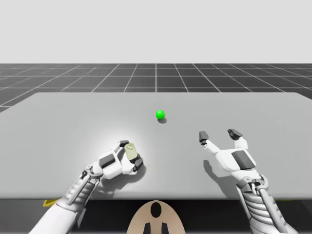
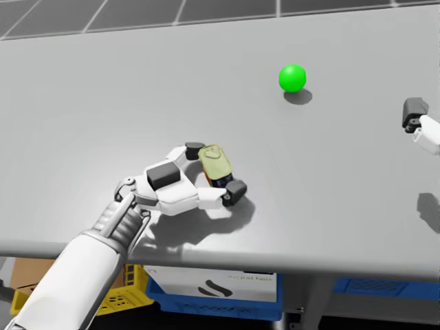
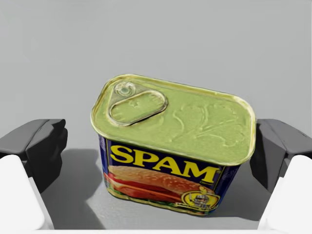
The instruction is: Watch the red light. When it turns green, pick up the object.
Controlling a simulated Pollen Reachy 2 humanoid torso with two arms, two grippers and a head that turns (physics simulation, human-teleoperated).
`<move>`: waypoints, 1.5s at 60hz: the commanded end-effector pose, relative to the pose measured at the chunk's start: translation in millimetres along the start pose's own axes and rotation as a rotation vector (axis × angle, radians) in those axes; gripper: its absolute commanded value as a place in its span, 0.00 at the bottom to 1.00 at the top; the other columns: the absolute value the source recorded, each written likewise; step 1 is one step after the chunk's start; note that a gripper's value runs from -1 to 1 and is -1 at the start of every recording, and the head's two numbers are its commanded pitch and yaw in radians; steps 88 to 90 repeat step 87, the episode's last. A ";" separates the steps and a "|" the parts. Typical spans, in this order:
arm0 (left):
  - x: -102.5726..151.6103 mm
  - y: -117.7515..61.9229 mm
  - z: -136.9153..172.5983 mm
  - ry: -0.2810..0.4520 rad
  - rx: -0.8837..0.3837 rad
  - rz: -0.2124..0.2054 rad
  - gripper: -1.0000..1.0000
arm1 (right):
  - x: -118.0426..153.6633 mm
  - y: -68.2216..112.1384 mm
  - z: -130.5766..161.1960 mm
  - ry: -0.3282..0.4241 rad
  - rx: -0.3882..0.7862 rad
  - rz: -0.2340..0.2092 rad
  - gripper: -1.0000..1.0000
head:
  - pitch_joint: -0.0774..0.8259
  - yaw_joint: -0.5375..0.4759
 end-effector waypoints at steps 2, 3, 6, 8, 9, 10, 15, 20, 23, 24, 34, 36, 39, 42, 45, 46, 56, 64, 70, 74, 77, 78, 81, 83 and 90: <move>-0.5 -1.6 -11.0 0.007 -0.009 -0.011 0.00 | 0.5 0.4 0.4 -0.003 -0.002 -0.009 0.00 | 0.89 0.70; -1.1 -1.9 -10.8 0.007 -0.014 -0.013 0.00 | 0.6 0.4 0.5 -0.003 -0.002 -0.009 0.00 | 0.88 0.70; -2.2 -2.3 -10.1 0.004 -0.007 -0.021 0.29 | 1.0 0.3 0.4 -0.005 -0.001 -0.008 0.00 | 0.88 0.70; -2.9 -2.5 -8.9 0.003 -0.012 -0.019 0.96 | 1.1 0.4 0.5 -0.005 -0.001 -0.009 0.00 | 0.88 0.70; -3.3 -2.5 -8.4 0.001 -0.013 -0.021 0.99 | 1.3 0.4 0.5 -0.005 -0.001 -0.009 0.00 | 0.88 0.70; -3.5 -2.6 -8.1 0.001 -0.013 -0.023 0.99 | 1.3 0.5 0.5 -0.006 -0.001 -0.009 0.00 | 0.88 0.70; -4.6 -2.8 -6.3 -0.002 -0.013 -0.030 1.00 | 1.7 0.4 0.5 -0.007 -0.002 -0.010 0.00 | 0.87 0.70; -5.6 -3.3 -5.4 -0.002 -0.015 -0.036 1.00 | 2.1 0.3 0.6 -0.008 -0.003 -0.010 0.00 | 0.85 0.70; -6.1 -3.7 -5.2 -0.001 -0.018 -0.038 1.00 | 2.2 0.3 0.6 -0.008 -0.003 -0.010 0.00 | 0.83 0.70; -6.5 -3.9 -5.1 0.002 -0.019 -0.040 1.00 | 2.2 0.3 0.6 -0.008 -0.003 -0.009 0.00 | 0.82 0.70; -9.2 -6.5 -5.2 0.011 -0.024 -0.062 1.00 | 1.9 0.0 0.5 -0.007 -0.007 -0.011 0.00 | 0.67 0.70; -9.2 -7.4 -5.1 0.012 -0.023 -0.068 1.00 | 1.7 0.1 0.6 -0.006 -0.007 -0.011 0.00 | 0.62 0.70; -9.2 -8.1 -4.8 0.012 -0.025 -0.071 1.00 | 1.5 0.1 0.7 -0.005 -0.006 -0.012 0.00 | 0.59 0.70; -8.7 -9.3 -4.3 0.010 -0.026 -0.074 1.00 | 1.3 0.2 0.7 -0.002 -0.006 -0.017 0.00 | 0.53 0.70; -7.2 -10.6 -3.2 0.008 -0.032 -0.078 1.00 | 1.6 -0.2 1.0 0.004 -0.003 -0.040 0.00 | 0.49 0.69; -6.7 -10.9 -2.8 0.006 -0.034 -0.079 1.00 | 0.9 0.3 1.2 0.000 -0.007 -0.036 0.00 | 0.49 0.69; 16.3 -13.2 9.2 -0.040 -0.042 -0.112 1.00 | 3.9 -2.0 2.0 0.002 0.003 -0.074 0.00 | 0.44 0.69; 57.7 -10.4 24.6 -0.118 0.003 -0.149 1.00 | 3.7 -1.8 1.8 0.003 0.015 -0.063 0.00 | 0.43 0.69; 96.4 -8.1 36.3 -0.170 0.089 -0.177 1.00 | 3.7 -2.5 1.8 0.006 0.016 -0.057 0.00 | 0.42 0.69; 120.3 -9.3 44.0 -0.214 0.122 -0.200 1.00 | 4.4 -2.4 2.8 0.004 0.018 -0.054 0.00 | 0.41 0.69; 140.3 -11.3 50.1 -0.253 0.156 -0.224 1.00 | 4.8 -2.4 3.2 0.002 0.018 -0.049 0.00 | 0.41 0.69; 144.4 -11.9 51.3 -0.262 0.164 -0.227 1.00 | 4.8 -2.4 3.3 0.002 0.019 -0.049 0.00 | 0.41 0.69; 164.3 -15.0 57.9 -0.308 0.197 -0.246 1.00 | 5.1 -2.1 3.8 0.001 0.018 -0.047 0.00 | 0.40 0.69; 180.6 -18.3 63.9 -0.353 0.223 -0.255 1.00 | 5.1 -2.1 4.0 -0.001 0.019 -0.040 0.00 | 0.40 0.69; 204.0 -25.5 73.4 -0.421 0.256 -0.270 1.00 | 5.1 -2.3 4.0 -0.001 0.024 -0.042 0.00 | 0.39 0.69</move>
